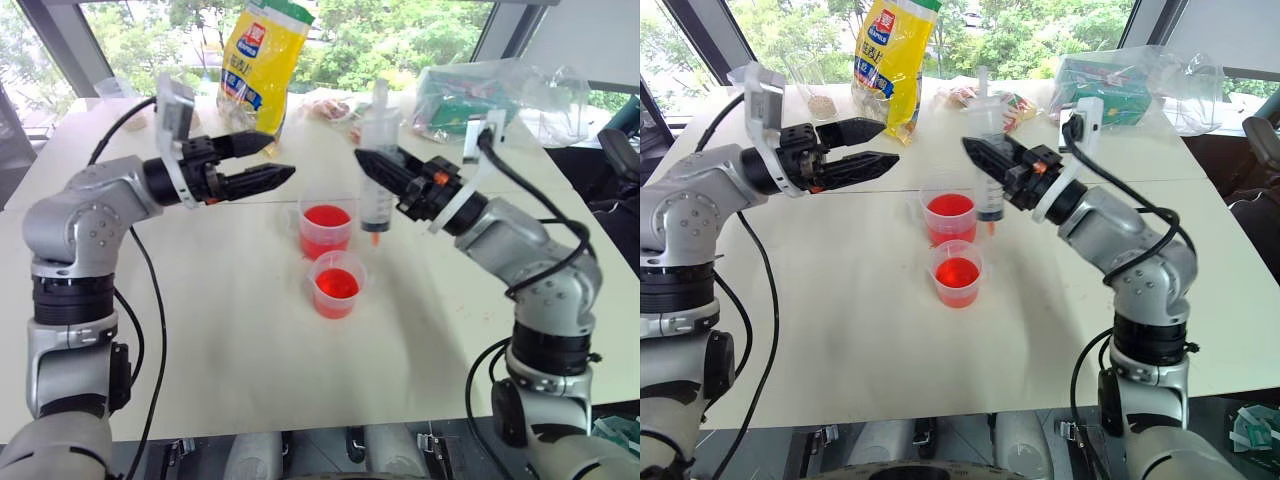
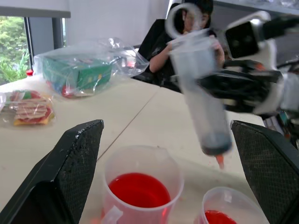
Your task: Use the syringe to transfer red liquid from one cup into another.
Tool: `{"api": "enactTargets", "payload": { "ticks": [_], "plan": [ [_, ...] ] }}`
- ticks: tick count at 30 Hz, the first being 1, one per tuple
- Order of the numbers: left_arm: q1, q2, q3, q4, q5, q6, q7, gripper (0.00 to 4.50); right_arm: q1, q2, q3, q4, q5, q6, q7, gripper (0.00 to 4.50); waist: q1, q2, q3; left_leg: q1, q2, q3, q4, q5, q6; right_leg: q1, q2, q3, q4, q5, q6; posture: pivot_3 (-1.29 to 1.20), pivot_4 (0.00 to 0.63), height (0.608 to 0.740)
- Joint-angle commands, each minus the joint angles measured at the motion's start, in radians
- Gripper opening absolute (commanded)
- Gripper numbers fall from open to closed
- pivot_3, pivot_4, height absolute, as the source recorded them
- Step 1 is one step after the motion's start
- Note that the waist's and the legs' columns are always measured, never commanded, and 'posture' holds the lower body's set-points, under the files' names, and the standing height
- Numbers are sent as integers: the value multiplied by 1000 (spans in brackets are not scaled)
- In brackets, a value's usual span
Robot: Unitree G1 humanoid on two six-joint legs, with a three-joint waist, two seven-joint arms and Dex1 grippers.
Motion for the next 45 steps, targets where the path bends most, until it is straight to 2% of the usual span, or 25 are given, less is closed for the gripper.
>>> {"api": "enactTargets", "payload": {
  "ticks": [1, 4, 8, 19, 25, 30, 35, 40, 45],
  "plan": [
    [38, -3, -26, -79, 27, -55, -9, 4479, -59, -112, -43, 67, 51, 234, -97, 1401, 0, 0, 0, 0, 0, 0, 0, 0, 0, 0, 0, 0, 0, 0, 0, 0, 150, 740],
    [62, -14, -32, -104, 27, -65, -1, 4479, -54, -185, -22, 114, 22, 349, -103, 1401, 2, 0, 0, -1, 0, 0, 0, 0, 1, 0, -1, 0, -1, 0, 0, 0, 150, 740],
    [94, -28, -42, -139, 29, -71, 11, 4479, -50, -208, 3, 166, -28, 461, -112, 1401, -2, 0, 0, -1, 0, 0, 0, -1, 1, -1, 0, 1, -1, 0, 0, 0, 150, 740],
    [171, -29, -57, -185, 76, -133, 43, 4479, 2, -195, 59, 220, -187, 488, -46, 1401, 0, 0, 0, -1, 0, 0, 0, -1, 1, -1, 0, 0, -1, 0, 0, 0, 150, 740],
    [220, -32, -62, -230, 82, -133, 67, 4500, 20, -196, 66, 190, -233, 478, 8, 4468, 0, 0, 0, -1, 0, 0, 0, -1, 1, -1, 1, 0, -1, 0, 0, 0, 150, 740],
    [223, -20, -53, -242, 56, -106, 57, 4500, 12, -241, 65, 125, -245, 489, 70, 4468, 0, 0, 0, -1, 0, 0, 0, -1, 2, -1, 1, 0, -1, 0, 0, 0, 150, 740],
    [217, 11, -46, -221, 45, -97, 31, 4500, 32, -366, 32, -20, -201, 460, 211, 4468, 1, 0, 0, -1, 0, 0, 0, -1, 2, -1, 1, 0, -2, 0, 0, 0, 150, 740],
    [206, 41, -54, -222, 35, -78, 3, 4500, 122, -522, -61, -202, -101, 399, 411, 4468, 3, 0, 0, -2, 0, 0, 0, -1, 2, -1, 1, 0, -2, -1, 1, 0, 150, 740],
    [184, 55, -58, -205, 27, -64, -18, 4500, 221, -625, -174, -268, -26, 366, 537, 4468, 3, 0, 0, -1, 0, 0, 0, -1, 2, 0, 1, 0, -3, -1, 0, 0, 150, 740]
  ]
}}
